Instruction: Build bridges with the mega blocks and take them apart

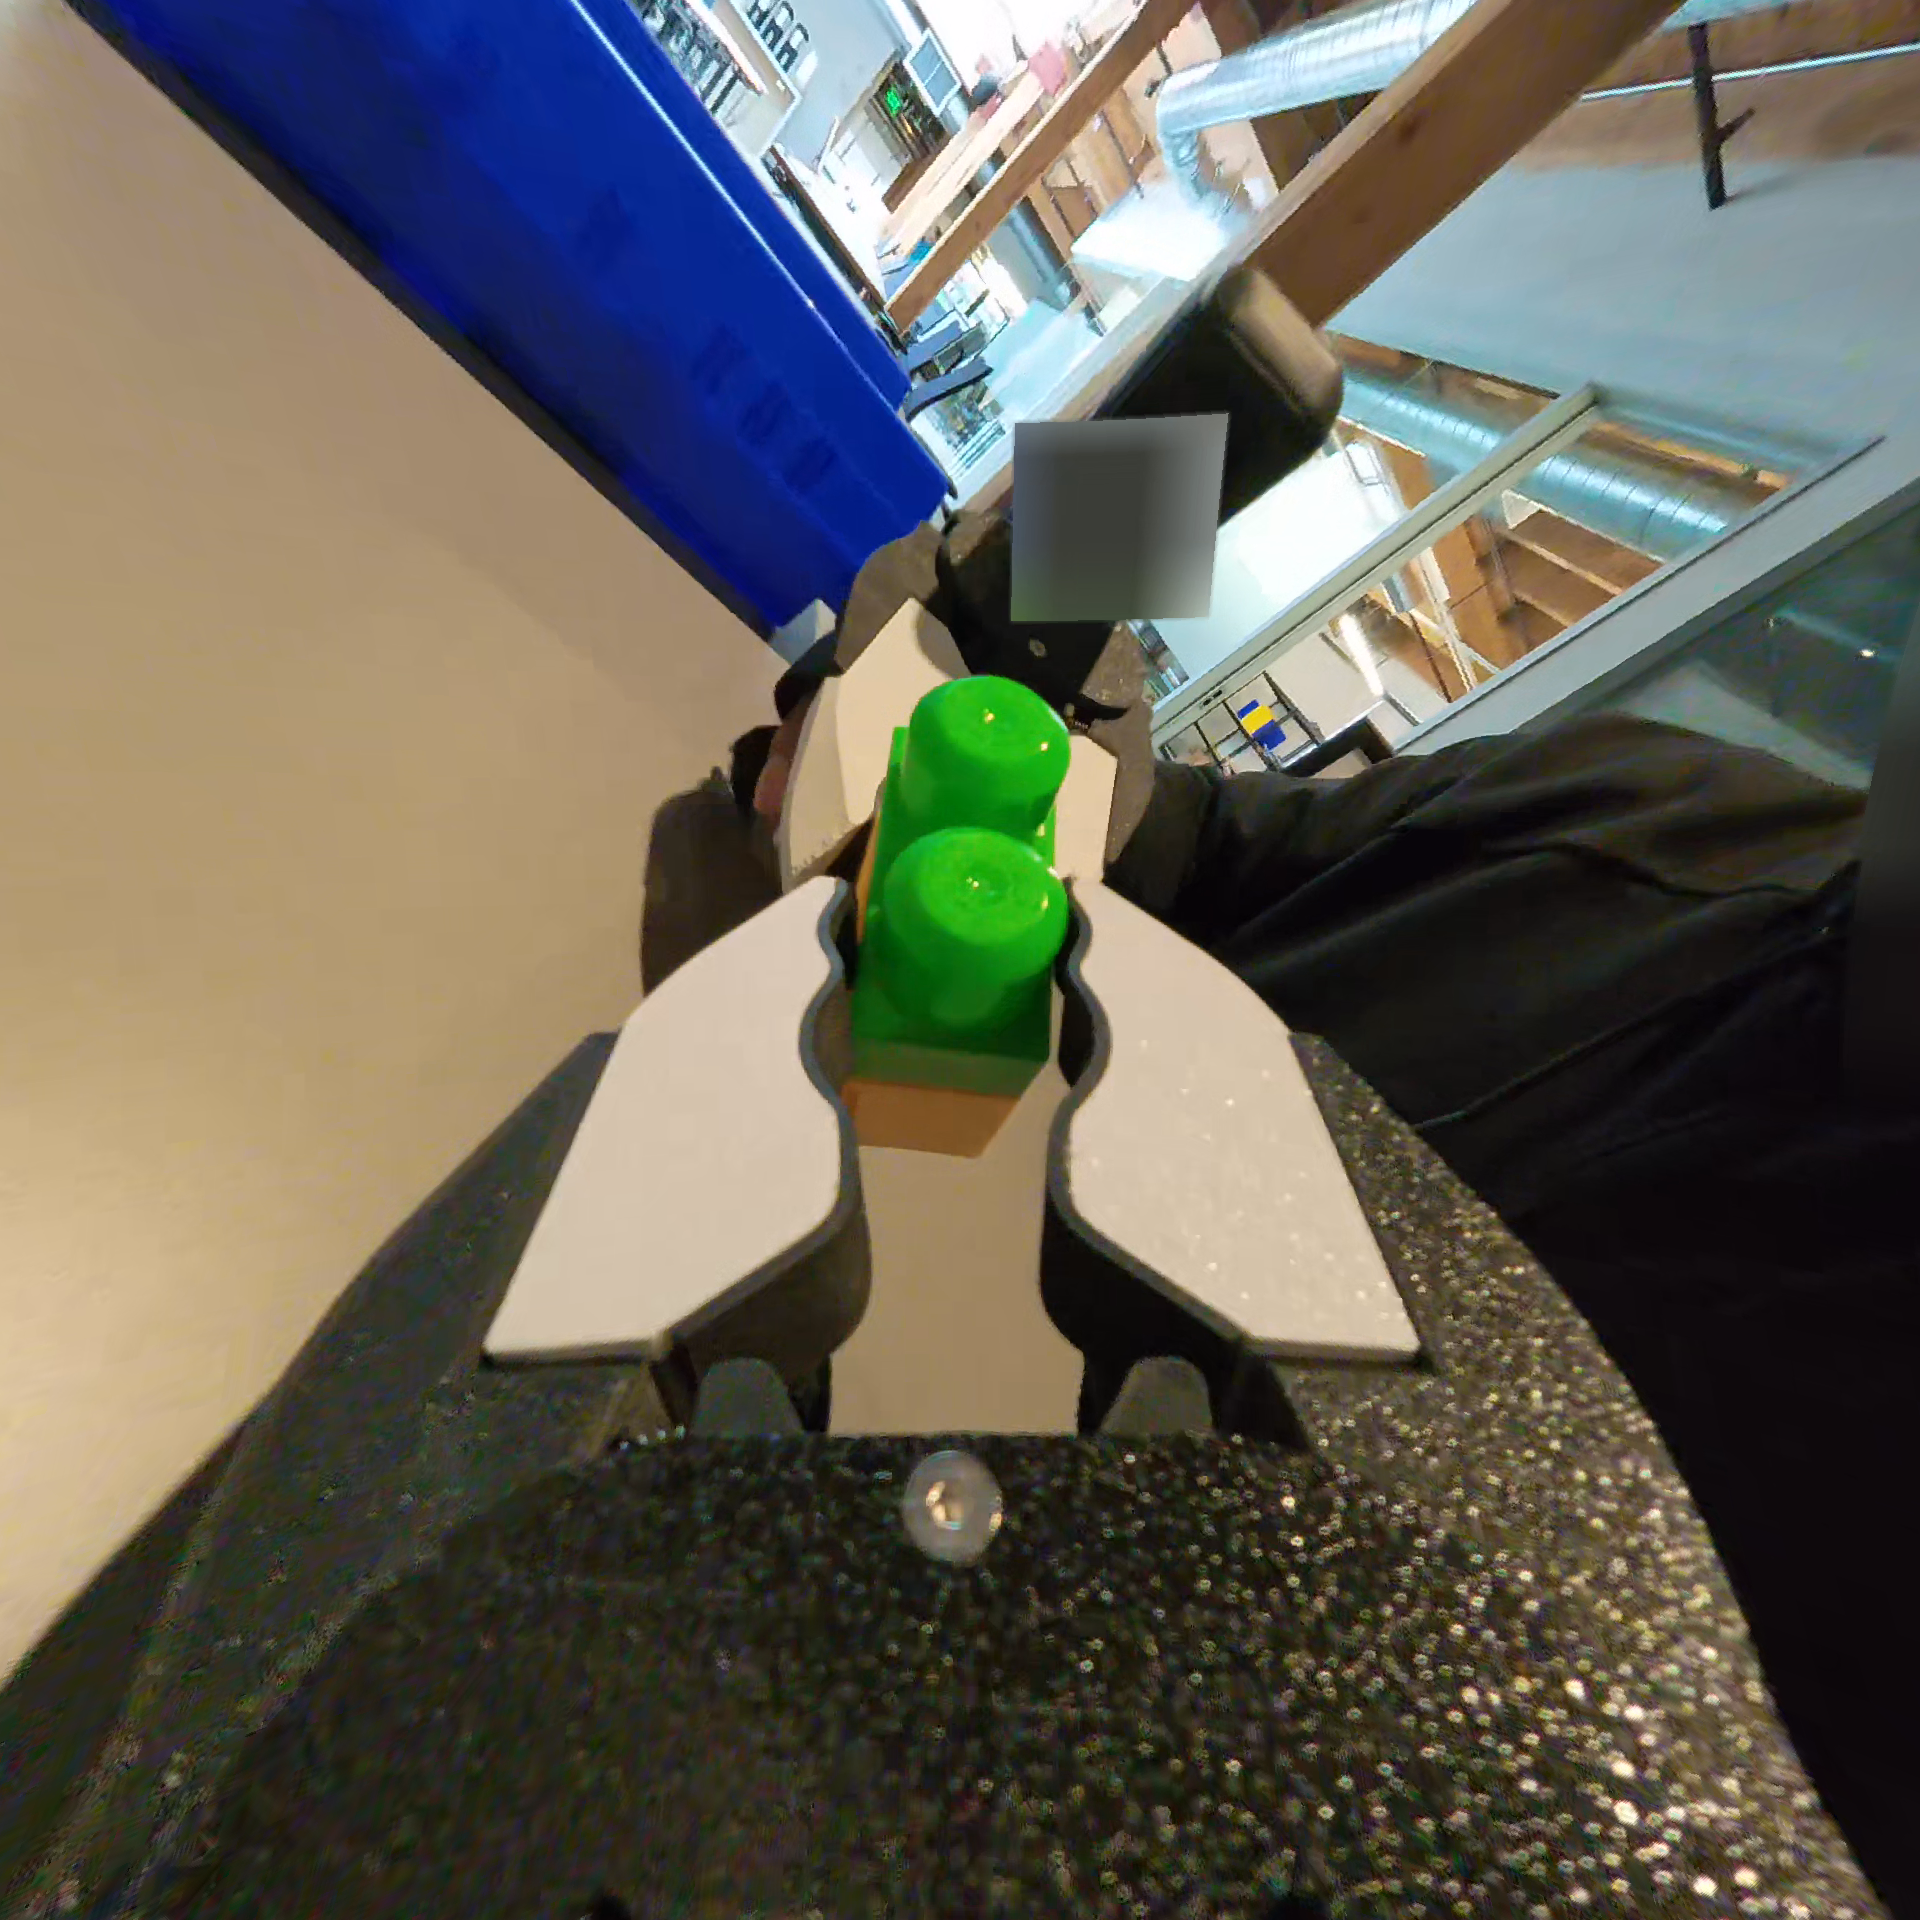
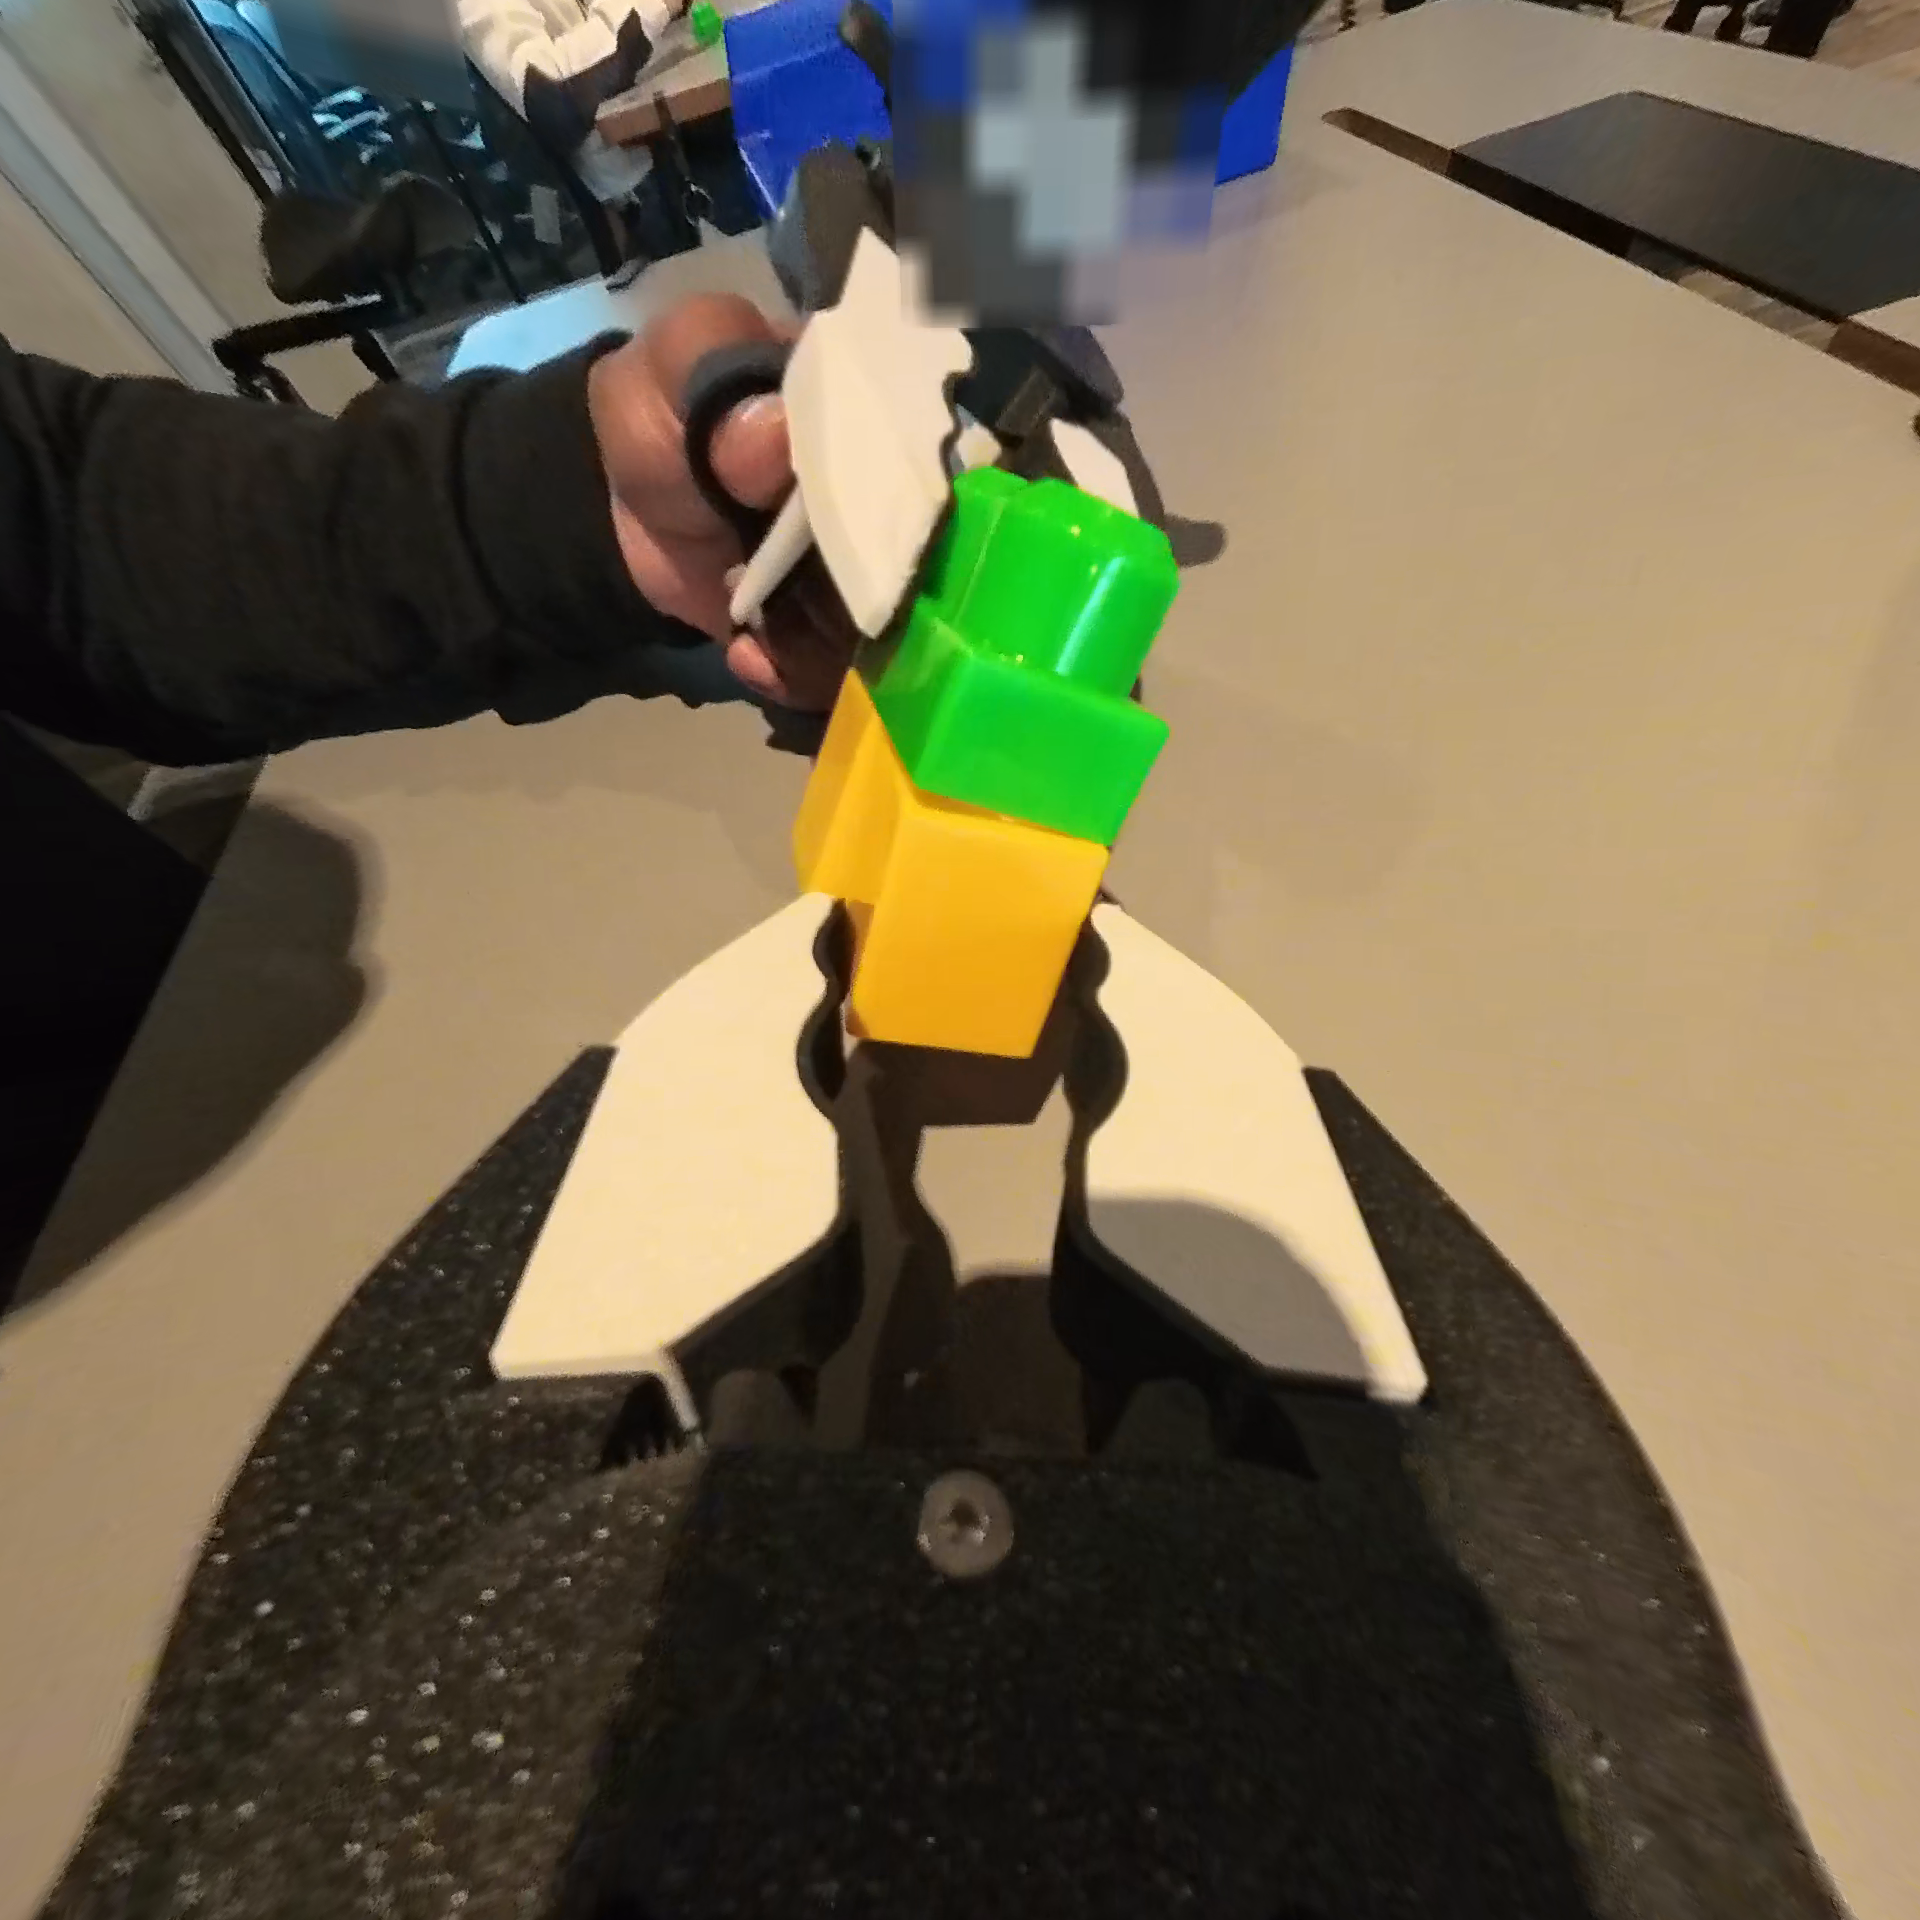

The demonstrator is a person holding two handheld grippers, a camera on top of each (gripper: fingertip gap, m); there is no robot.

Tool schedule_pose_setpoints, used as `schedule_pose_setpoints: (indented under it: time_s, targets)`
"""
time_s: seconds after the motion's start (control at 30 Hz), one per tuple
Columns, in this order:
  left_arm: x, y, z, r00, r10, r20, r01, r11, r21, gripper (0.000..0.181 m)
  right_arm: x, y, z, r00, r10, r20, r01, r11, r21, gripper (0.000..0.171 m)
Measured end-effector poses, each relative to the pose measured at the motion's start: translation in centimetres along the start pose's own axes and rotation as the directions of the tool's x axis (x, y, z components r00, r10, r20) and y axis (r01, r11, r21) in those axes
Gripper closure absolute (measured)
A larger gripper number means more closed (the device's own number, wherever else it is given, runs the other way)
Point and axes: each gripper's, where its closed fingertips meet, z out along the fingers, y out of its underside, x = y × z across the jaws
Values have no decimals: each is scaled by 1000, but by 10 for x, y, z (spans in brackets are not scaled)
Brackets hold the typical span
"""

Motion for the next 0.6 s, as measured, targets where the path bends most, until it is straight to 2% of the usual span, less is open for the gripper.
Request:
schedule_pose_setpoints:
  time_s: [0.17, 0.3, 0.37, 0.47, 0.6]
  targets:
    - [-1, 4, 0, 1000, -26, 9, 26, 999, -19, 146, 2, 6, 1, 997, -68, -39, 66, 997, -49, 131]
    - [-2, -2, -6, 993, -114, -35, 115, 993, 32, 147, 8, 25, 3, 942, -309, -131, 278, 936, -215, 133]
    - [-4, -5, -8, 996, -94, -14, 94, 994, 48, 147, 6, 31, 7, 933, -338, -127, 298, 918, -261, 133]
    - [-10, -8, -11, 998, -45, 48, 42, 997, 64, 147, 6, 39, 9, 953, -285, -105, 242, 921, -305, 132]
    - [-16, -10, -12, 989, 48, 140, -55, 997, 48, 147, 3, 39, 5, 994, -89, -59, 69, 958, -280, 132]
